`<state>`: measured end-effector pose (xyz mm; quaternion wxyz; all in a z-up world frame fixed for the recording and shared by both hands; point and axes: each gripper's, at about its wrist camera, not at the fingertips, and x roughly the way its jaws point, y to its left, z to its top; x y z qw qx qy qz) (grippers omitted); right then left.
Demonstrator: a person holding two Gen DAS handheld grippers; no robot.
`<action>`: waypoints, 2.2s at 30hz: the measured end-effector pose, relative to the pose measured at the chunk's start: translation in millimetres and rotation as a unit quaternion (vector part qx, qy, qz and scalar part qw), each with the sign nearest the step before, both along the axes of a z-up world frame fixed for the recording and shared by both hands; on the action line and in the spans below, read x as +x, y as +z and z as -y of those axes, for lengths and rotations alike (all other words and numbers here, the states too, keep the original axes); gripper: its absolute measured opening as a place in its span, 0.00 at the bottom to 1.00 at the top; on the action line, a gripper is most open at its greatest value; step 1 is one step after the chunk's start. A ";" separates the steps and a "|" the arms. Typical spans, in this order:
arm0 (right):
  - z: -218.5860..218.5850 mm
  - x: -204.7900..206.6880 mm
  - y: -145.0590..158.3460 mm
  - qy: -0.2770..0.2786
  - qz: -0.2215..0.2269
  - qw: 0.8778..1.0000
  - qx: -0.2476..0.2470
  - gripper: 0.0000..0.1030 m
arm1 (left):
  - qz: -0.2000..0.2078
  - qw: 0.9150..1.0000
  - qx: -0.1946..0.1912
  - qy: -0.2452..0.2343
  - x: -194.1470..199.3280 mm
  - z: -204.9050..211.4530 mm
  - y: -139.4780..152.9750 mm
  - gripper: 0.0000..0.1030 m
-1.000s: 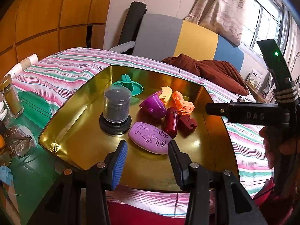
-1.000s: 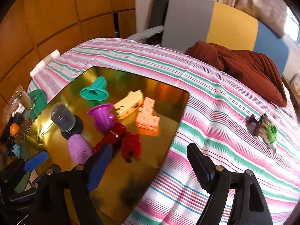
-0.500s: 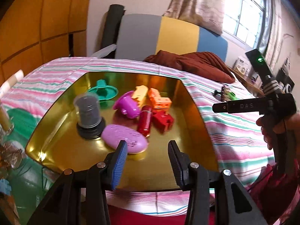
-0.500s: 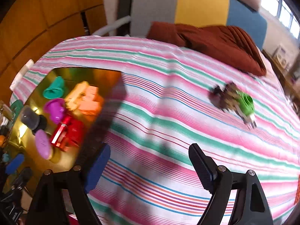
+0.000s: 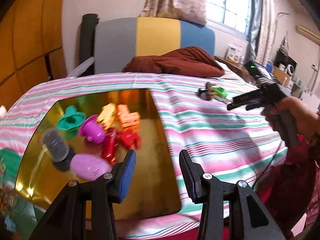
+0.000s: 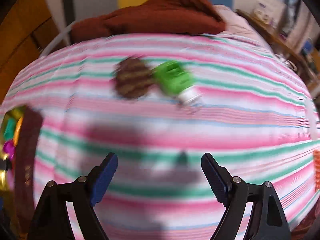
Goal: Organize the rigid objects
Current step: 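Move both tools from the gold tray toward the brown ball and green repeller, then grasp the brown spiky massage ball with the left tool, then grasp the green plug-in repeller with the right tool while the left tool holds the ball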
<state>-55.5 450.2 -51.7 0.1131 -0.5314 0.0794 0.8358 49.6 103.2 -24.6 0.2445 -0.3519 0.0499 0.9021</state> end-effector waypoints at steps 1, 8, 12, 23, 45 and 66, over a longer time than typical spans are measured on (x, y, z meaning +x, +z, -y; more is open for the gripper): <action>-10.0 -3.9 -0.2 -0.007 -0.004 1.000 0.005 0.84 | 0.000 1.000 0.003 -0.009 -1.0 -7.9 3.5 0.44; -58.0 -12.6 -16.2 -0.046 -0.041 0.998 -0.022 0.85 | 0.006 0.998 0.006 -0.057 -17.3 -64.0 22.2 0.44; -64.4 -15.5 -31.3 -0.056 -0.013 0.997 -0.053 0.85 | 0.033 0.997 0.023 -0.070 -44.1 -101.1 26.2 0.49; -67.4 -18.4 -34.8 -0.059 0.009 0.997 -0.048 0.91 | 0.058 0.996 0.010 -0.070 -132.1 -217.7 7.2 0.50; -72.0 -12.1 -33.5 -0.067 0.004 0.994 -0.084 0.97 | 0.016 0.992 -0.035 -0.119 -163.0 -259.8 -35.9 0.34; -80.6 -11.1 -37.3 -0.081 -0.008 0.992 -0.098 0.97 | -0.056 0.968 -0.091 -0.228 -28.2 -212.8 -45.1 0.44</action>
